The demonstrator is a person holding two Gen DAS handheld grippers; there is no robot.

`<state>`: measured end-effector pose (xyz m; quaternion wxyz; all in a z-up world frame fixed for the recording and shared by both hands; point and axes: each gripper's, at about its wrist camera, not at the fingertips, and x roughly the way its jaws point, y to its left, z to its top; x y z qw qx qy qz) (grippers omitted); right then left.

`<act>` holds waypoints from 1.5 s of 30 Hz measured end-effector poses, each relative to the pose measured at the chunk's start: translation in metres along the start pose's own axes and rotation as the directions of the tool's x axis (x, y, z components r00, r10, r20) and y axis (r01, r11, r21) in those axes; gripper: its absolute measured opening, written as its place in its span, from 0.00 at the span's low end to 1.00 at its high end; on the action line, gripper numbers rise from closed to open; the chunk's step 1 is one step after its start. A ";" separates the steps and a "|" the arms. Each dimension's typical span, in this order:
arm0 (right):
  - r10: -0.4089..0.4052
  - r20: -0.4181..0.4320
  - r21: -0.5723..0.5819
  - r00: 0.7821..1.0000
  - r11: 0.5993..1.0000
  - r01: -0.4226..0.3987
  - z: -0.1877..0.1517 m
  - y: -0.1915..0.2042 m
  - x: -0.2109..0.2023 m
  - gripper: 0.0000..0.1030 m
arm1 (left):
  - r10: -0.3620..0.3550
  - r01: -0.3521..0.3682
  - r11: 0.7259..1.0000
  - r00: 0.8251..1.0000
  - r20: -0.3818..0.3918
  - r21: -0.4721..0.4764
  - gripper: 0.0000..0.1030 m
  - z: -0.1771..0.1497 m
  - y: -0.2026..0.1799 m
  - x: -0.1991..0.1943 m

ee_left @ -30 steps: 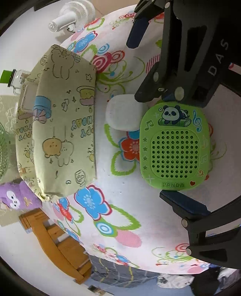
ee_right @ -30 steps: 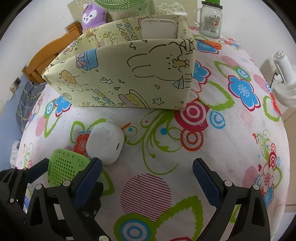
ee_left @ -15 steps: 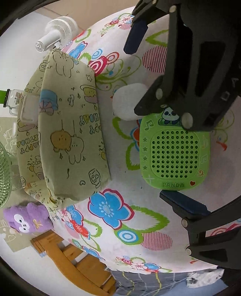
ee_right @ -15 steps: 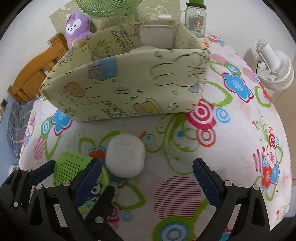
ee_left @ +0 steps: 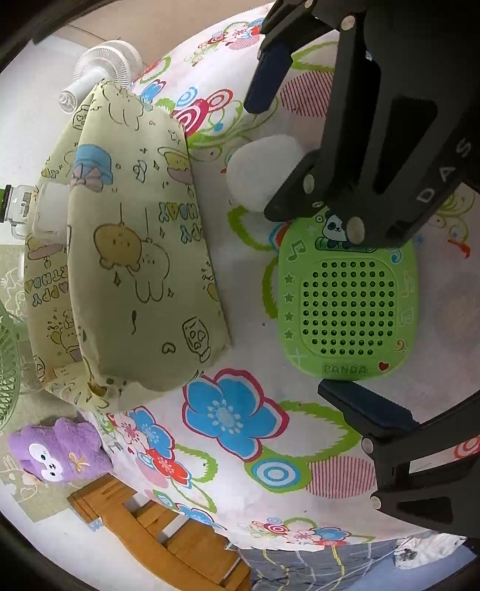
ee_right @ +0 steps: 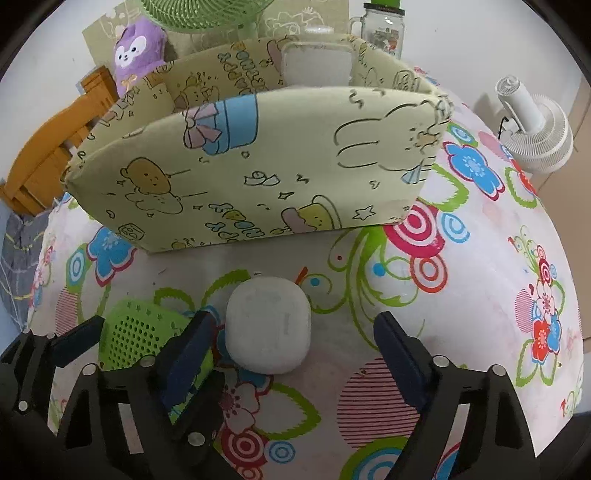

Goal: Organize rigid objects
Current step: 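Grasp the white round puck with the right tool while left grasps the green panda mat, then lift and carry the puck and green mat over the fabric box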

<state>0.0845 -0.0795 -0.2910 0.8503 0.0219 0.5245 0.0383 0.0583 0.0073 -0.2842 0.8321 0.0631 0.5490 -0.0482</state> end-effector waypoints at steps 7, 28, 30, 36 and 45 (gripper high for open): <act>-0.047 0.004 -0.018 0.999 0.999 0.048 -0.001 0.010 0.004 0.71 | -0.007 0.007 1.000 1.000 -0.011 0.006 0.92 0.002 0.009 0.008; -0.054 0.046 -0.034 0.997 0.998 0.056 0.003 0.022 -0.025 0.50 | -0.037 0.037 0.999 0.999 0.015 0.005 0.92 0.009 0.021 -0.006; -0.048 0.056 -0.041 0.997 0.998 0.051 0.006 0.019 -0.032 0.50 | -0.031 0.031 1.000 0.999 0.030 -0.003 0.92 0.011 0.020 -0.014; -0.024 0.097 -0.067 0.995 0.997 0.031 0.011 0.019 -0.060 0.50 | -0.016 0.018 1.000 0.997 0.077 -0.023 0.92 0.017 0.017 -0.038; -0.002 0.150 -0.103 0.989 0.995 0.017 0.032 0.002 -0.089 0.50 | -0.003 0.011 0.999 0.989 0.145 -0.053 0.92 0.025 0.003 -0.072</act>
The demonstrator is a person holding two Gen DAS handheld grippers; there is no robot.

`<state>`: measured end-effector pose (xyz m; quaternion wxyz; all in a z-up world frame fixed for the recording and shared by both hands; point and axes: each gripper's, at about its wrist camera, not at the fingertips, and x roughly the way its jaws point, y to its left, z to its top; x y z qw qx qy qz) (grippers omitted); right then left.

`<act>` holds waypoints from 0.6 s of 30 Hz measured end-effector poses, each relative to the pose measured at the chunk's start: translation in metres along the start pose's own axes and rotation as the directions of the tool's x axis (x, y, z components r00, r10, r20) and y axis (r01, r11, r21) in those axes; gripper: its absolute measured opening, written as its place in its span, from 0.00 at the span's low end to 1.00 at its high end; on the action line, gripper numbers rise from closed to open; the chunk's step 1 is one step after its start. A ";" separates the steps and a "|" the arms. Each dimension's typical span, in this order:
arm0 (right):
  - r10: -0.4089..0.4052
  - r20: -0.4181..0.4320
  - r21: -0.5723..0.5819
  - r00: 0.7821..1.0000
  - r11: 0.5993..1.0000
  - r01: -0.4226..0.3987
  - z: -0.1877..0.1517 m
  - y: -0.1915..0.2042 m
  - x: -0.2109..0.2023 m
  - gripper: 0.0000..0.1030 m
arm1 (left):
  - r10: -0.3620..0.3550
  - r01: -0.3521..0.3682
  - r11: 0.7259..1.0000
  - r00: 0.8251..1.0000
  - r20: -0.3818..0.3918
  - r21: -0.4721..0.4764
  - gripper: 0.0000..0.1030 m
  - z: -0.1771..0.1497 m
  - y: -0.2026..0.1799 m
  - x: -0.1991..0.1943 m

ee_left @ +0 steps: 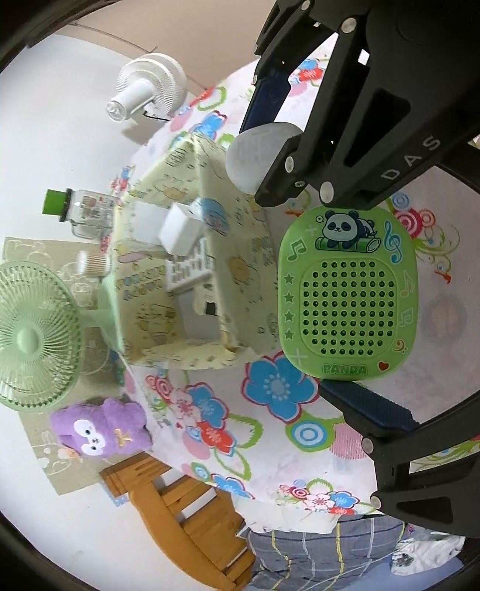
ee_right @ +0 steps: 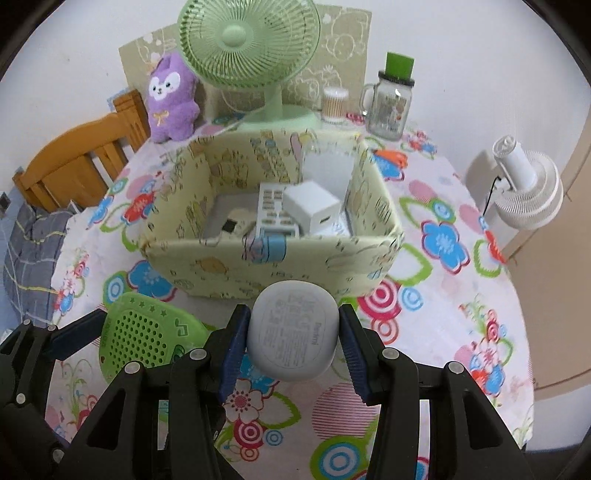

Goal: Organize rigid objects
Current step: 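Lift and carry the puck and green mat over the fabric box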

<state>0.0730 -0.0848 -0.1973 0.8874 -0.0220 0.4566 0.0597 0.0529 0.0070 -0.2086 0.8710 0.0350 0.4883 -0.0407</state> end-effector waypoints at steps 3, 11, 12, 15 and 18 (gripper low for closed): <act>0.006 0.009 0.002 1.000 1.000 -0.006 0.004 -0.004 -0.008 0.50 | 0.004 -0.004 1.000 1.000 0.019 -0.001 0.92 0.004 -0.005 -0.008; 0.008 0.032 0.007 0.999 1.000 -0.008 0.014 -0.016 -0.028 0.50 | 0.008 -0.008 1.000 0.998 0.066 0.002 0.92 0.014 -0.018 -0.030; 0.006 0.038 0.009 0.999 1.000 -0.007 0.016 -0.018 -0.031 0.50 | 0.007 -0.007 1.000 0.998 0.069 0.003 0.92 0.016 -0.020 -0.033; 0.007 0.064 0.002 0.998 1.000 -0.007 0.022 -0.021 -0.041 0.50 | 0.009 -0.010 1.000 0.995 0.094 0.004 0.92 0.021 -0.023 -0.042; 0.012 0.087 -0.001 0.996 1.000 -0.012 0.028 -0.023 -0.050 0.50 | 0.013 -0.013 1.000 0.993 0.117 0.001 0.92 0.026 -0.025 -0.051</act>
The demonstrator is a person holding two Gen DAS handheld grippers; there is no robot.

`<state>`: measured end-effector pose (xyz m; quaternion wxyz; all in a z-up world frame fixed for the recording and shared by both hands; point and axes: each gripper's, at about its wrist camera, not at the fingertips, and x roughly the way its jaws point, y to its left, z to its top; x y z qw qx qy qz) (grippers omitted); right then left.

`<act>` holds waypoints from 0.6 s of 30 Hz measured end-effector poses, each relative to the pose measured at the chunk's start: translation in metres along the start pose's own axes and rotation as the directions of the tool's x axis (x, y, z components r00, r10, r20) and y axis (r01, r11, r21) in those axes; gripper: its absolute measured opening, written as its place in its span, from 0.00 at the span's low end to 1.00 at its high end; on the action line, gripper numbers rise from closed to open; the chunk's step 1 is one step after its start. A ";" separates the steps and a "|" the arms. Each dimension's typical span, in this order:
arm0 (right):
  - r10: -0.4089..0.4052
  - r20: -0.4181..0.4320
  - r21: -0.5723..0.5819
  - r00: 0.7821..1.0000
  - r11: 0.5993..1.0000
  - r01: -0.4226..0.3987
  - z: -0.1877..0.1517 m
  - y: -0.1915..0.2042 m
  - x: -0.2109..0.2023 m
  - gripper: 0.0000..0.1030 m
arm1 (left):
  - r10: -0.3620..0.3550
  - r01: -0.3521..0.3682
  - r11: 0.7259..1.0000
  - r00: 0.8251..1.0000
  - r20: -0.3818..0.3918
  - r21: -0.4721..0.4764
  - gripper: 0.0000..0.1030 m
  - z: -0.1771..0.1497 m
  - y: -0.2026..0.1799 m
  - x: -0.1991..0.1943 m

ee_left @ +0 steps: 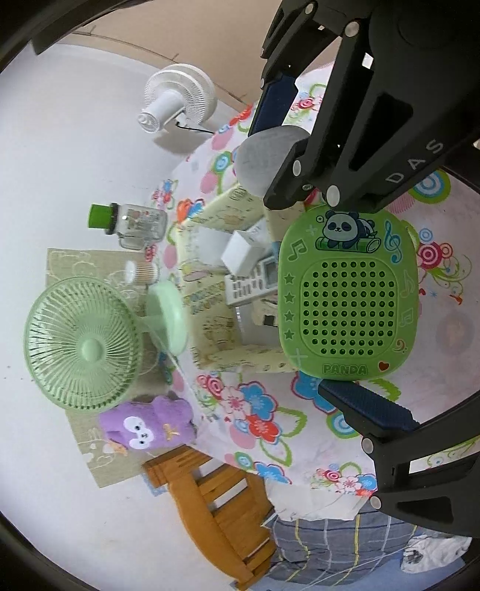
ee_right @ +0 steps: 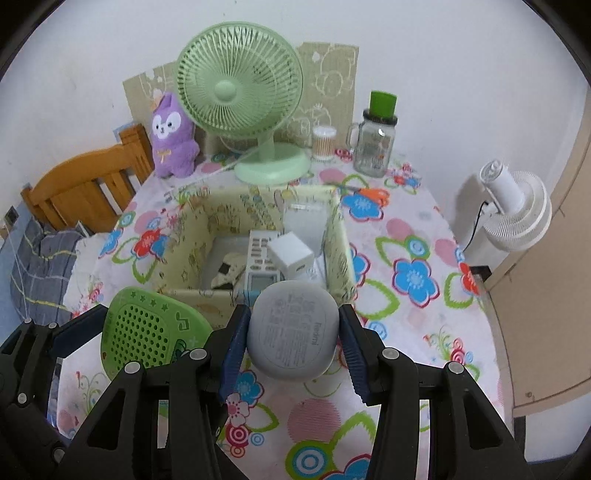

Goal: Organize rigid objects
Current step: 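Lift and carry the puck and green mat over the fabric box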

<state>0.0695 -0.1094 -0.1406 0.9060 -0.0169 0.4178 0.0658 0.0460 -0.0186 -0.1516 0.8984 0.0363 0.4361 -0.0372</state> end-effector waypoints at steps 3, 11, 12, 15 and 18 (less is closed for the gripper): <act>0.008 0.015 -0.002 1.000 1.000 -0.008 0.005 0.000 -0.006 0.50 | 0.009 -0.008 1.000 1.000 0.017 -0.010 0.92 0.005 0.001 -0.007; 0.035 0.029 -0.030 0.999 0.999 -0.034 0.016 0.008 -0.013 0.50 | 0.031 -0.029 0.998 0.999 0.035 -0.052 0.92 0.011 0.009 -0.016; 0.037 0.032 -0.034 0.999 0.999 -0.036 0.018 0.008 -0.014 0.50 | 0.033 -0.031 0.998 0.999 0.037 -0.056 0.92 0.012 0.010 -0.017; 0.040 0.042 -0.045 0.998 0.998 -0.038 0.026 0.011 -0.018 0.50 | 0.038 -0.034 0.997 0.998 0.049 -0.069 0.92 0.017 0.014 -0.021; 0.047 0.055 -0.055 0.997 0.998 -0.044 0.033 0.013 -0.019 0.50 | 0.047 -0.042 0.996 0.997 0.063 -0.078 0.92 0.024 0.017 -0.024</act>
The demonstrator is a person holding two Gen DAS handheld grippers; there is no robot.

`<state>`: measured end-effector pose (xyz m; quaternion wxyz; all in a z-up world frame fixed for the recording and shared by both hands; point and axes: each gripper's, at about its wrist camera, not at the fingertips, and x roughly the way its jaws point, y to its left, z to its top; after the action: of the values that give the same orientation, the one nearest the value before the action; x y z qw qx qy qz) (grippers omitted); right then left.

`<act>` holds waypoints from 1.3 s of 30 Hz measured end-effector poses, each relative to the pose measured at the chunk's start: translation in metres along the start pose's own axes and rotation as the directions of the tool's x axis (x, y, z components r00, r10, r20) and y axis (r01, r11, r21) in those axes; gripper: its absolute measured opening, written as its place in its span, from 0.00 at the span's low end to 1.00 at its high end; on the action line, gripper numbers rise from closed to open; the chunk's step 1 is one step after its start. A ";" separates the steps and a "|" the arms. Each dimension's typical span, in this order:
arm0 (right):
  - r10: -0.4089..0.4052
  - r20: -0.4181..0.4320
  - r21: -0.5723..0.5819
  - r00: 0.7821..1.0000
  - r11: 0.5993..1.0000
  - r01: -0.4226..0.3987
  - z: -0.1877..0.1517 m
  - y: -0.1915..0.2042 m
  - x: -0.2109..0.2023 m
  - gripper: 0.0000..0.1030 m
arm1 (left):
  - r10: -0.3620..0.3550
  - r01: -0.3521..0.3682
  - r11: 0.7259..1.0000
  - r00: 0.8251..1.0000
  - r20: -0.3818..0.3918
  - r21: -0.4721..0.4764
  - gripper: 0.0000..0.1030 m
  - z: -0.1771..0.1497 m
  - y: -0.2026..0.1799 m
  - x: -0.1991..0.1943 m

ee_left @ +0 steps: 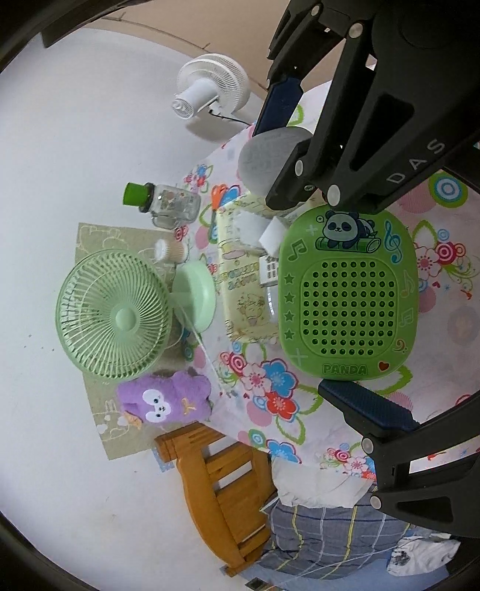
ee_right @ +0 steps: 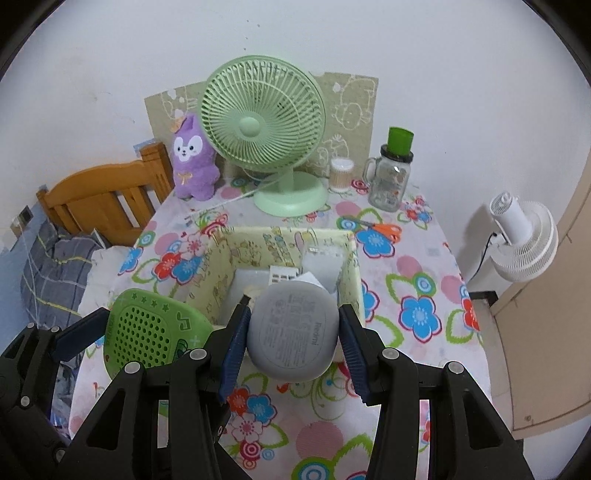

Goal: Organize rigid objects
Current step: 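Lift and carry the puck and green mat over the fabric box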

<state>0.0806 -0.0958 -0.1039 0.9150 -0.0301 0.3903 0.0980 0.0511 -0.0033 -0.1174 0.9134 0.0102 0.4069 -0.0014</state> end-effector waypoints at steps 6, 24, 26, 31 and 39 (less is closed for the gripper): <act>0.027 0.010 -0.026 1.000 0.999 -0.026 0.015 0.004 0.006 0.50 | 0.021 -0.021 0.999 1.000 0.011 -0.033 0.92 0.009 0.005 0.002; 0.097 -0.048 -0.070 0.994 0.992 -0.101 0.042 0.005 0.074 0.50 | 0.028 -0.035 0.996 0.996 -0.082 -0.081 0.92 0.029 0.020 0.064; 0.103 -0.059 -0.072 0.993 0.992 -0.107 0.044 0.006 0.083 0.50 | 0.031 -0.038 0.996 0.995 -0.096 -0.076 0.92 0.030 0.022 0.072; 0.115 -0.091 -0.076 0.989 0.990 -0.122 0.050 0.011 0.107 0.50 | 0.037 -0.047 0.996 0.991 -0.131 -0.073 0.92 0.029 0.029 0.088; 0.141 -0.159 -0.074 0.977 0.985 -0.154 0.053 0.026 0.139 0.50 | 0.044 -0.057 0.996 0.984 -0.170 -0.074 0.92 0.029 0.041 0.107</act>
<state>0.2063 -0.0415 -0.1667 0.8702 -0.0477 0.4562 0.1797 0.1450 0.0380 -0.1767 0.8752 -0.0155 0.4820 0.0387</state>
